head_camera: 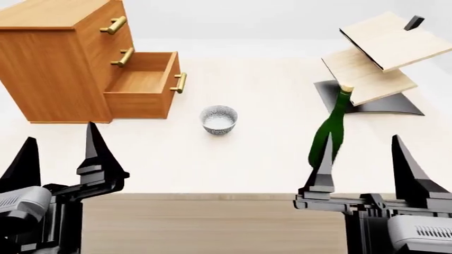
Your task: Put the bowl on top of the cabinet.
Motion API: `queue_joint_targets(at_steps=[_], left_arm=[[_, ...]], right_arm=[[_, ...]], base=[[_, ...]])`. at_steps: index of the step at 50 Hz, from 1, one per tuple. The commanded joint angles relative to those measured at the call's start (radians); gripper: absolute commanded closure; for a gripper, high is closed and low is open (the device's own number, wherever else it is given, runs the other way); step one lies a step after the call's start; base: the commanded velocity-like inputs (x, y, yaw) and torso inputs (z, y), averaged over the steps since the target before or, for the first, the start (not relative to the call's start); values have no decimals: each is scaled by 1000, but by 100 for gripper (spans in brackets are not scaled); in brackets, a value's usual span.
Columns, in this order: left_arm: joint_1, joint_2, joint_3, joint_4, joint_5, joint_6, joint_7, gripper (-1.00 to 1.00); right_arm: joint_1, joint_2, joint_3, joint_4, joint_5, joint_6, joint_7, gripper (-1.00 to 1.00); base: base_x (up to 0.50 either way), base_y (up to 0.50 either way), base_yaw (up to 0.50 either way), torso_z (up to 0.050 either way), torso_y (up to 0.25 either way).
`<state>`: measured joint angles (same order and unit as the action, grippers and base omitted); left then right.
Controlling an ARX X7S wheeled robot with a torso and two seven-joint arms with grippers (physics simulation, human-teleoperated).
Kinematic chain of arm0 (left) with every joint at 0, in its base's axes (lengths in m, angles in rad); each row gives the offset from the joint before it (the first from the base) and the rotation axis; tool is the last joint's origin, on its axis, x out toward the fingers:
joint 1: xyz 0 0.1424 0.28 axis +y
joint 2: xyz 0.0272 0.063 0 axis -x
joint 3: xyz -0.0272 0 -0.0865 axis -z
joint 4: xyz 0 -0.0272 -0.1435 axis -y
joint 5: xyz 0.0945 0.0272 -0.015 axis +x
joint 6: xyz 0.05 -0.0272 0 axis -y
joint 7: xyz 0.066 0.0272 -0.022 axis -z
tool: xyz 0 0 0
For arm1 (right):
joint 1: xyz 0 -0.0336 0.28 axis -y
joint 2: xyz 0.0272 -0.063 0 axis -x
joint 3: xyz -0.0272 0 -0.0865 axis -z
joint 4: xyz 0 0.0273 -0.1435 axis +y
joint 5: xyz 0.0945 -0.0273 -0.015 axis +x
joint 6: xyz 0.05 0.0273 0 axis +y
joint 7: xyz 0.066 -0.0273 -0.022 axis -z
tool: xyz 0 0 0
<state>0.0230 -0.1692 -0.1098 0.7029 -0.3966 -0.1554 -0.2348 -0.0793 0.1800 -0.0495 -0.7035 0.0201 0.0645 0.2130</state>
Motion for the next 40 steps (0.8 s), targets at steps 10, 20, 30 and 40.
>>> queue_joint_targets(at_steps=[10,20,30,40], left_arm=[[0,-19,4,1,-15,7,-16,-100],[7,-27,5,7,-20,10,-24,-100],[7,-34,9,3,-24,13,-28,-100],[7,-40,12,-3,-26,20,-33,-100]], right_arm=[[4,15,-18,3,17,-9,8,-100],[0,23,-22,-2,23,-9,14,-100],[1,28,-29,1,27,-9,21,-100],[2,35,-33,7,32,-13,26,-100]], base=[[0,500,0,0,0],[0,500,0,0,0],[0,500,0,0,0],[0,500,0,0,0]])
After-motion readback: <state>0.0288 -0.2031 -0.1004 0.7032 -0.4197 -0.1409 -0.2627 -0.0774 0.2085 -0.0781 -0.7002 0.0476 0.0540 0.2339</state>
